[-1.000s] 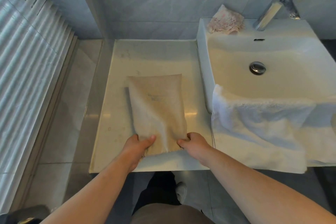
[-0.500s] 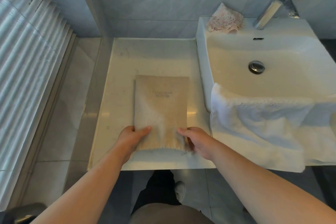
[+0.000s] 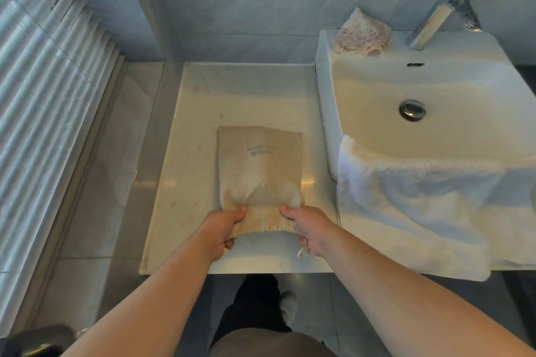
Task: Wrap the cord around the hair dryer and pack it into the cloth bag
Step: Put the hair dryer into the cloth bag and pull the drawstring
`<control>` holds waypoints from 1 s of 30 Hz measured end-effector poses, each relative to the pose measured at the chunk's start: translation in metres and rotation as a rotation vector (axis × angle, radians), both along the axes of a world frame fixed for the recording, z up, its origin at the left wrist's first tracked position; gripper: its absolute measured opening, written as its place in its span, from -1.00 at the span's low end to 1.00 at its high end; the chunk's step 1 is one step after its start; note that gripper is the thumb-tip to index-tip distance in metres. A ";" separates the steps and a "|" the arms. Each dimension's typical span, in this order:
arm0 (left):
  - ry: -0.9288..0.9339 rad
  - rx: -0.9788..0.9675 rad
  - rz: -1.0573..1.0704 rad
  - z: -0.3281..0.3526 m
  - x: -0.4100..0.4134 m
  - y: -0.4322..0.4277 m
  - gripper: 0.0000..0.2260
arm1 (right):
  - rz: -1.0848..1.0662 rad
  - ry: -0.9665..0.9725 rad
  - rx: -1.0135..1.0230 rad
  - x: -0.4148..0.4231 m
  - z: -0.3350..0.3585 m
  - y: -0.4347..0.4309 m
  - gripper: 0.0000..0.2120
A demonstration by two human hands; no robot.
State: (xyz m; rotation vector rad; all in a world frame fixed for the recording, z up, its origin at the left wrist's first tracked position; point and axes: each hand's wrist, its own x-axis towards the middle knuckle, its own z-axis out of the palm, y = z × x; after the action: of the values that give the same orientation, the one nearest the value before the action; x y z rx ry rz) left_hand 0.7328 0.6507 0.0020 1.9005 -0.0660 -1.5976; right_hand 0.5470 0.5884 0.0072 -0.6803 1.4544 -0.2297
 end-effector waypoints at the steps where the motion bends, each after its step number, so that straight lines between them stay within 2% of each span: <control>1: -0.017 -0.005 -0.030 -0.001 0.000 -0.001 -0.77 | 0.031 0.018 -0.007 0.000 0.000 0.000 -0.64; 3: -0.029 -0.023 -0.098 -0.002 0.003 -0.002 -0.74 | 0.098 0.036 -0.009 -0.003 0.000 -0.004 -0.62; 7: 0.029 -0.062 -0.145 -0.001 0.016 -0.007 -0.49 | 0.131 -0.019 0.044 -0.008 0.007 -0.015 -0.67; 8: 0.047 -0.072 -0.140 0.001 0.017 -0.009 -0.48 | 0.111 -0.047 0.063 -0.010 0.008 -0.017 -0.72; 10: 0.075 -0.092 -0.124 0.004 0.017 -0.012 -0.54 | 0.041 -0.098 0.077 -0.010 0.013 -0.021 -0.76; 13: 0.063 -0.081 -0.110 0.007 0.014 -0.015 -0.57 | 0.018 -0.071 0.056 -0.008 0.010 -0.020 -0.78; 14: 0.044 -0.073 -0.111 0.008 0.012 -0.016 -0.59 | 0.021 -0.040 0.027 -0.006 0.003 -0.020 -0.76; 17: -0.057 -0.066 -0.130 0.005 0.012 -0.020 -0.63 | 0.020 0.046 -0.073 -0.004 -0.011 -0.019 -0.53; 18: -0.079 -0.063 -0.144 0.005 0.011 -0.020 -0.64 | 0.020 0.051 -0.084 -0.005 -0.009 -0.018 -0.56; 21: -0.086 -0.061 -0.162 0.007 0.015 -0.017 -0.68 | 0.062 0.022 -0.034 -0.015 -0.001 -0.012 -0.68; 24: -0.090 -0.050 -0.212 0.012 0.022 -0.004 -0.68 | 0.132 0.003 0.050 -0.031 0.010 -0.006 -0.54; 27: -0.074 -0.018 -0.305 0.020 0.028 0.010 -0.70 | 0.218 -0.018 0.137 -0.048 0.024 0.005 -0.63; 30: -0.143 -0.009 -0.515 0.027 0.031 0.022 -0.76 | 0.344 0.067 0.082 -0.059 0.030 0.015 -0.85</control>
State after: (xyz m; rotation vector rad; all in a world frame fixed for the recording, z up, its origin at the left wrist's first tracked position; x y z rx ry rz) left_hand 0.7636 0.6723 0.0294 2.0982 -0.6692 -1.7669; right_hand 0.4880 0.6035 0.0375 -0.8640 1.3761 0.1201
